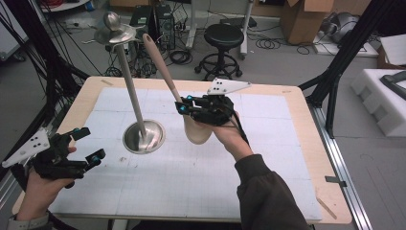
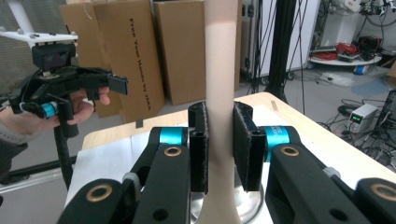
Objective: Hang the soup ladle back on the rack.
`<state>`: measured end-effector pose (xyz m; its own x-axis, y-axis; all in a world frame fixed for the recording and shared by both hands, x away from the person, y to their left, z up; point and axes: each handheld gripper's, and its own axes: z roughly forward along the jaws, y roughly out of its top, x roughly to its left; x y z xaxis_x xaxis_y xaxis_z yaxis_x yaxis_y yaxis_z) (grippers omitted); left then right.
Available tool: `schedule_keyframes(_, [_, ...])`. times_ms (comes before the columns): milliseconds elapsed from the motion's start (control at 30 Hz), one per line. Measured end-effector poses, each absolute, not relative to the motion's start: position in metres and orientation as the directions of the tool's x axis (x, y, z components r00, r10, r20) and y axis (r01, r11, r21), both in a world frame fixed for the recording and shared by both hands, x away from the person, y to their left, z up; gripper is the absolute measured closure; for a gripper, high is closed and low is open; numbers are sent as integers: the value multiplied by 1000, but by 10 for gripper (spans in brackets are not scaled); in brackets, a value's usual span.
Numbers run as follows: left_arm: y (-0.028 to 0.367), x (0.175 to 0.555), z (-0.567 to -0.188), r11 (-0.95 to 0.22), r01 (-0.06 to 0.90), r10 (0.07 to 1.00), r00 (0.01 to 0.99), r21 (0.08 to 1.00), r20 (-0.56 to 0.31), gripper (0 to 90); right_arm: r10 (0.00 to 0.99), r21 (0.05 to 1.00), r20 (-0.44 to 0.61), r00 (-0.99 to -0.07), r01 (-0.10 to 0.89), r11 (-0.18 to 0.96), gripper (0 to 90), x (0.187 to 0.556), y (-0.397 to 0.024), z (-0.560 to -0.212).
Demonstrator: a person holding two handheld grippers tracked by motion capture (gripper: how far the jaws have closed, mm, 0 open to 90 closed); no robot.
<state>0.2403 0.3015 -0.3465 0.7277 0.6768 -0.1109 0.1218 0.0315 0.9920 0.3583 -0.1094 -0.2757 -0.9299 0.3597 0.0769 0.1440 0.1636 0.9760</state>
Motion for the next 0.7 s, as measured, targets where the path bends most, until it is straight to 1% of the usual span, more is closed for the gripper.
schedule_keyframes(300, [305, 239, -345, 43, 116, 679, 725, 992, -115, 34, 371, 975, 82, -925, 151, 162, 780, 362, -105, -277])
schedule_keyframes(700, [305, 239, -345, 49, 119, 679, 724, 992, -120, 34, 359, 974, 85, -929, 154, 169, 780, 365, -97, -280])
